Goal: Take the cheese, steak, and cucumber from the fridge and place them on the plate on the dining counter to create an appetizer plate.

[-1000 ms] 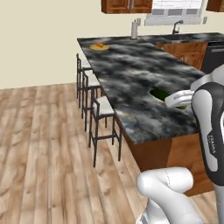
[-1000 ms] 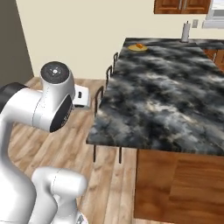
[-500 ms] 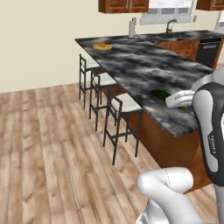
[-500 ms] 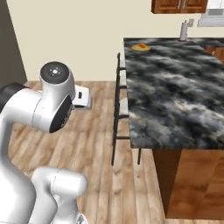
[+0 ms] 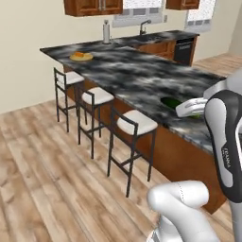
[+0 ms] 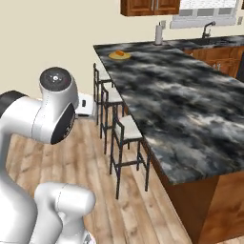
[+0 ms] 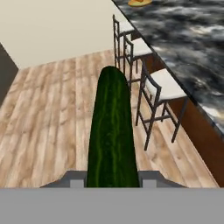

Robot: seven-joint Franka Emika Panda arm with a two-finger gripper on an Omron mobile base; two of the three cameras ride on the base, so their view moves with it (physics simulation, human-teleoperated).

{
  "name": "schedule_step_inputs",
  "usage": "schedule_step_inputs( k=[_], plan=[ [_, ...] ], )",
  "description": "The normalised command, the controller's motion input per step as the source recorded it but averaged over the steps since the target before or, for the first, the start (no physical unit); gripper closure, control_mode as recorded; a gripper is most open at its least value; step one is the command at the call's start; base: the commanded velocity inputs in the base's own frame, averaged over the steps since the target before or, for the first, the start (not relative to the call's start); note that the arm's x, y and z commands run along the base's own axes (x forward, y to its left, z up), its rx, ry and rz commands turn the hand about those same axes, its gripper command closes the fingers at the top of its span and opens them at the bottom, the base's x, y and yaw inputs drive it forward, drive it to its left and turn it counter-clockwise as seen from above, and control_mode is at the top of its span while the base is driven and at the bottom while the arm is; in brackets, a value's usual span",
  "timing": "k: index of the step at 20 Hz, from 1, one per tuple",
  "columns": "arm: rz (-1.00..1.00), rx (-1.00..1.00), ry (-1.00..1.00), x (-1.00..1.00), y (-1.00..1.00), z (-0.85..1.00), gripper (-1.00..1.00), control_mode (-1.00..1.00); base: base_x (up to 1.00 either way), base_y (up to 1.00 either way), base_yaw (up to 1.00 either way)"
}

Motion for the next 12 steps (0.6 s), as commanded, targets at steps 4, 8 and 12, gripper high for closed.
schedule_step_inputs(
  k=[4, 8, 12],
  plan=[
    [0.0, 0.0, 0.0, 0.0, 0.0, 0.0, 1.0, 1.0, 1.0, 0.84, -0.64],
    [0.0, 0.0, 0.0, 0.0, 0.0, 0.0, 1.0, 1.0, 1.0, 0.86, -0.65],
    [0.0, 0.0, 0.0, 0.0, 0.0, 0.0, 1.0, 1.0, 0.95, 0.96, -0.59]
  ],
)
